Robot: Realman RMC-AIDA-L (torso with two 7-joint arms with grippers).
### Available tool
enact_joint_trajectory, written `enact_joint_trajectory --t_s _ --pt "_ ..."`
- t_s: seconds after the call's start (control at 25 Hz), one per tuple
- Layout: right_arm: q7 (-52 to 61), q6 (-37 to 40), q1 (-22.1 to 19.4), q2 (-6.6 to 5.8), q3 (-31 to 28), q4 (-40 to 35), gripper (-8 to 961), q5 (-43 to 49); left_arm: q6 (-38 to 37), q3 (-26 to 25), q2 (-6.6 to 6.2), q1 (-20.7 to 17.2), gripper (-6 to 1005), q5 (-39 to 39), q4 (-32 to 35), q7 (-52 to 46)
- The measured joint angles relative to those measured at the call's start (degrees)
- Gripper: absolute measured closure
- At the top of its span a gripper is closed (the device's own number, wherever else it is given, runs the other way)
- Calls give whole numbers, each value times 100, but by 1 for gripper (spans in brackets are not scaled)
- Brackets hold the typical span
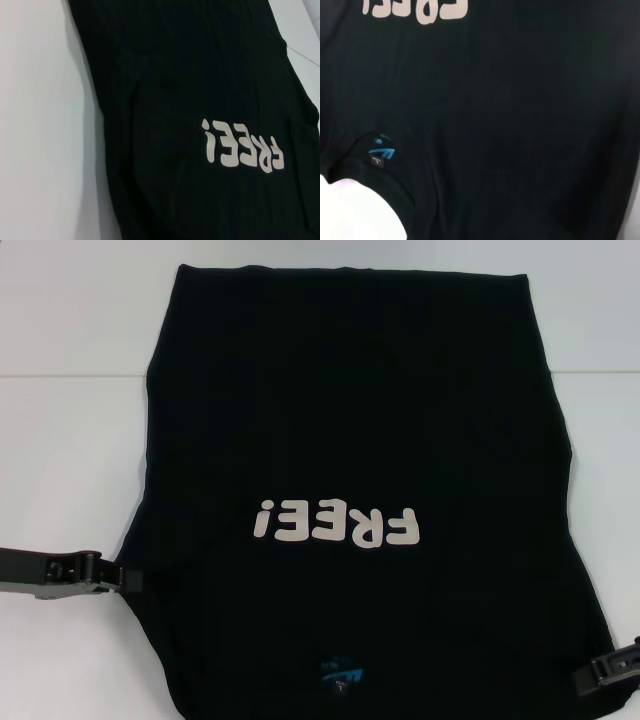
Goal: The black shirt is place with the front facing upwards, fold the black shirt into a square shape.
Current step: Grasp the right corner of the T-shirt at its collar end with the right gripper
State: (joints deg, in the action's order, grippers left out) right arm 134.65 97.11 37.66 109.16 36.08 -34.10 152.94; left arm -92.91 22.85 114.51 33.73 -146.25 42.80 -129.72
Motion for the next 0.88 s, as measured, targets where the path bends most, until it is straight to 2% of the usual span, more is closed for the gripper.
enact_joint_trajectory --t_s 0.32,0.8,0.88 --pt "34 -2 65 49 8 10 122 -7 1 1 -8 0 966 26 0 0" --pt "224 -31 85 -9 62 -34 134 210 20 0 -16 4 966 44 9 8" --pt "231 -40 89 -10 85 -27 198 226 24 0 -16 4 967 46 9 12"
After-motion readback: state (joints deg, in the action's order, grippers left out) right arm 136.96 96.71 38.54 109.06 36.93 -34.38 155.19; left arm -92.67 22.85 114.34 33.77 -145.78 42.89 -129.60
